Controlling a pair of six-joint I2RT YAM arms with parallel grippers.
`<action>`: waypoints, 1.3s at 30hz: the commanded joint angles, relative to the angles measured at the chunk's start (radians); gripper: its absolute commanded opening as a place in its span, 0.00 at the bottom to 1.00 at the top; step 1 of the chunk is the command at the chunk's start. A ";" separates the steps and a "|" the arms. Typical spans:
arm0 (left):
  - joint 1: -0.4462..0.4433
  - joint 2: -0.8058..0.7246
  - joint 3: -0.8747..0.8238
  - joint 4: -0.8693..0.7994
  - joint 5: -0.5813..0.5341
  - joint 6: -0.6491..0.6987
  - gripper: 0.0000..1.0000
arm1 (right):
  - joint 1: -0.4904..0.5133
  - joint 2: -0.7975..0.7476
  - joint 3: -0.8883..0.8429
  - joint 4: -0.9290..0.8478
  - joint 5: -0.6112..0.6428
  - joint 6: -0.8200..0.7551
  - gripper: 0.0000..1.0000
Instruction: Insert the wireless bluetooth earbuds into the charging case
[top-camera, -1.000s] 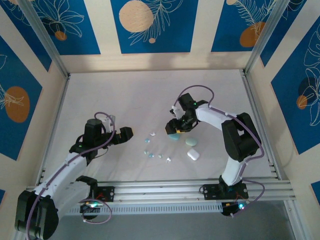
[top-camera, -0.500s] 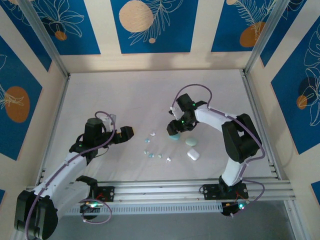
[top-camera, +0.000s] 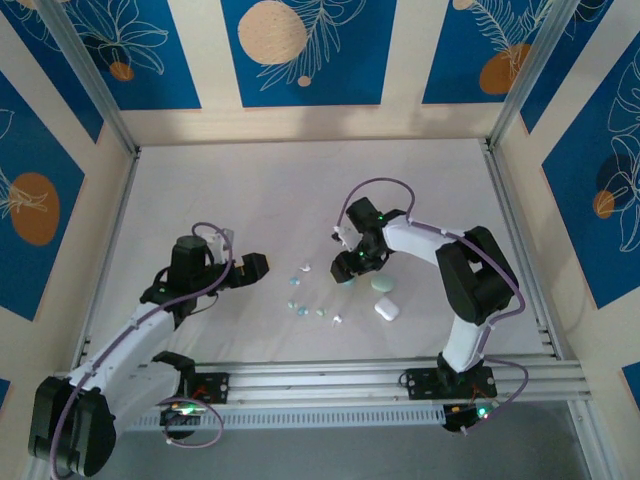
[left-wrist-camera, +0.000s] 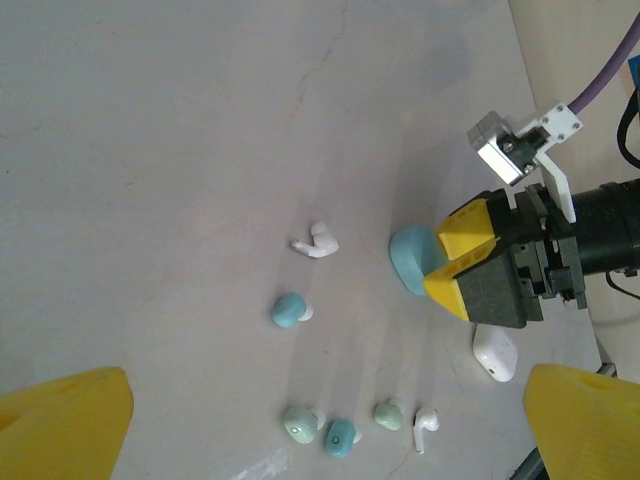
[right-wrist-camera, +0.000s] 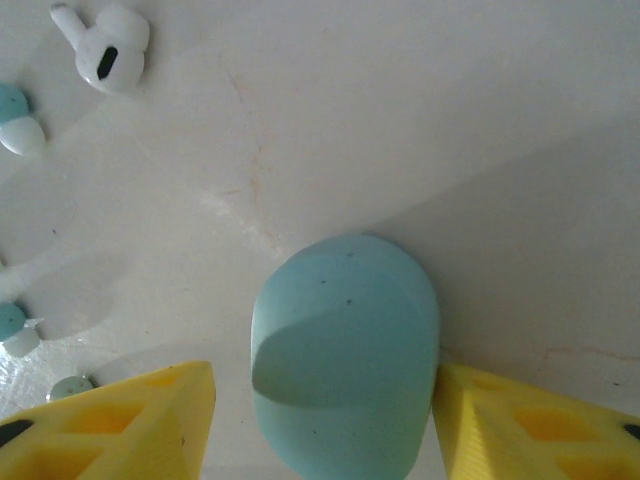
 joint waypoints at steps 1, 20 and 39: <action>-0.012 0.008 0.039 0.023 0.018 0.015 1.00 | 0.016 -0.023 -0.016 -0.008 0.032 -0.017 0.61; -0.040 0.062 0.140 -0.021 0.041 -0.009 0.89 | 0.102 -0.266 -0.135 0.175 0.124 -0.051 0.39; -0.335 0.249 0.436 0.118 0.162 -0.123 0.75 | 0.124 -0.708 -0.253 0.493 -0.148 -0.392 0.35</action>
